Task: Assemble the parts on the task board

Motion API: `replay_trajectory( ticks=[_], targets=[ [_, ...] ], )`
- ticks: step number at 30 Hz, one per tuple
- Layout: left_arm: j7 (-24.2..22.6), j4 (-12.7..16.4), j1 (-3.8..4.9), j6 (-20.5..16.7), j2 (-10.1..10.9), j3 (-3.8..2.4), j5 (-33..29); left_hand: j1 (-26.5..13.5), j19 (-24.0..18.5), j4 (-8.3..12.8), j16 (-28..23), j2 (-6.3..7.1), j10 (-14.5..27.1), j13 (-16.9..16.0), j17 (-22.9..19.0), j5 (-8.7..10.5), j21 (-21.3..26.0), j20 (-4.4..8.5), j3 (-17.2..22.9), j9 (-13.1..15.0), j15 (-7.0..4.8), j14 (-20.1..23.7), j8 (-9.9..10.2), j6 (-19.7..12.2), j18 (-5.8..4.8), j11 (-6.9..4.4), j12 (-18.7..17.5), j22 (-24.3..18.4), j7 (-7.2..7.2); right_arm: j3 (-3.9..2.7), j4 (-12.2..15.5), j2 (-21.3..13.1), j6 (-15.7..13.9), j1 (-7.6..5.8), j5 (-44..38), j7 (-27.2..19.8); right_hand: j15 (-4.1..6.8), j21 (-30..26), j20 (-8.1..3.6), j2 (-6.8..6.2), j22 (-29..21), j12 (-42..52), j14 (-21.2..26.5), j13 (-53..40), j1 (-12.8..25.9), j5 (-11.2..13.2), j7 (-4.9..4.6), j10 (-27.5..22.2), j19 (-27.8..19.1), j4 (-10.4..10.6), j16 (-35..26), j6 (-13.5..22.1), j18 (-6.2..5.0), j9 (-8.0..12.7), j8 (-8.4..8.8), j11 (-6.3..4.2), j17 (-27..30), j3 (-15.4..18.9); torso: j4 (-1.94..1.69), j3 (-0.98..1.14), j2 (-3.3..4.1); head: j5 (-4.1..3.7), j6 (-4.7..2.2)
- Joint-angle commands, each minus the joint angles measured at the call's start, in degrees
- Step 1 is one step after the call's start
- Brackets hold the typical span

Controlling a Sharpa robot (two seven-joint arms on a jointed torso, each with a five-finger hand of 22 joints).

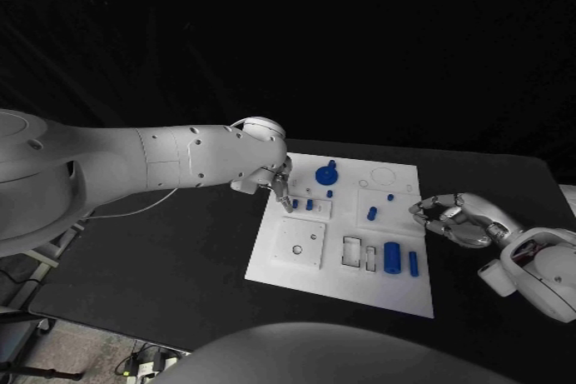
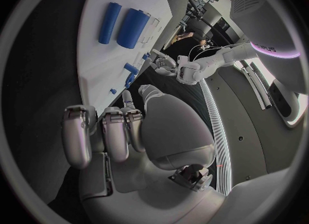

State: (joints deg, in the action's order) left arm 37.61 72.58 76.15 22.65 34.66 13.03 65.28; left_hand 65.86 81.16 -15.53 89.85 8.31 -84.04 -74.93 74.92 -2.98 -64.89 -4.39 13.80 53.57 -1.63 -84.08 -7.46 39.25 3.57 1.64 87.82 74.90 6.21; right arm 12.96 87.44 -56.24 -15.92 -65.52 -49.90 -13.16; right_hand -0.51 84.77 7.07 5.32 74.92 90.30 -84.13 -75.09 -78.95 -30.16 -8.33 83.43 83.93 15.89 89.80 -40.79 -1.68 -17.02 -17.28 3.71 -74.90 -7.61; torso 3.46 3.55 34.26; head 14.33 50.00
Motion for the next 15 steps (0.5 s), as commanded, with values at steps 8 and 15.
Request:
replay_trajectory(
  ticks=[8,15],
  targets=[
    [-1.1,3.0,3.67,2.5,2.5,0.07,-3.9,13.0,-2.3,5.3,0.1,1.4,0.8,-10.7,15.1,0.19,3.2,0.02,7.3,-7.2,-0.1,-5.9,-5.9,-0.5,1.34,-0.56,-3.8,8.5,-0.28,0.01,0.0,0.0,0.2,0.04,-0.2,-0.5,-0.32,-0.3,0.15,-0.54,12.6,-0.3,-5.9,-14.9,-0.2,-0.3,-0.17,6.6,0.2,0.0,0.2,-0.1,-0.18,-0.1,-0.24,0.02,-15.1,-0.2,0.03,0.05,-0.09,-0.4,0.0],
    [-3.8,7.4,6.42,-2.4,4.9,-0.08,-4.3,11.3,-4.0,3.1,-2.4,2.41,11.9,-3.5,13.8,0.19,4.5,-0.38,8.5,-6.3,0.58,-3.7,-8.4,-2.4,1.46,-0.24,-13.9,8.2,-0.53,0.0,0.3,-0.4,-0.3,0.04,-0.2,-0.7,-0.32,-0.3,0.15,-0.57,12.6,-0.3,-5.9,-14.9,-0.2,-0.3,-0.19,6.6,0.2,0.0,0.2,-0.1,-0.17,-0.1,-0.26,0.03,-15.1,-0.2,-0.01,-0.05,0.04,-1.09,0.0]
  ],
)
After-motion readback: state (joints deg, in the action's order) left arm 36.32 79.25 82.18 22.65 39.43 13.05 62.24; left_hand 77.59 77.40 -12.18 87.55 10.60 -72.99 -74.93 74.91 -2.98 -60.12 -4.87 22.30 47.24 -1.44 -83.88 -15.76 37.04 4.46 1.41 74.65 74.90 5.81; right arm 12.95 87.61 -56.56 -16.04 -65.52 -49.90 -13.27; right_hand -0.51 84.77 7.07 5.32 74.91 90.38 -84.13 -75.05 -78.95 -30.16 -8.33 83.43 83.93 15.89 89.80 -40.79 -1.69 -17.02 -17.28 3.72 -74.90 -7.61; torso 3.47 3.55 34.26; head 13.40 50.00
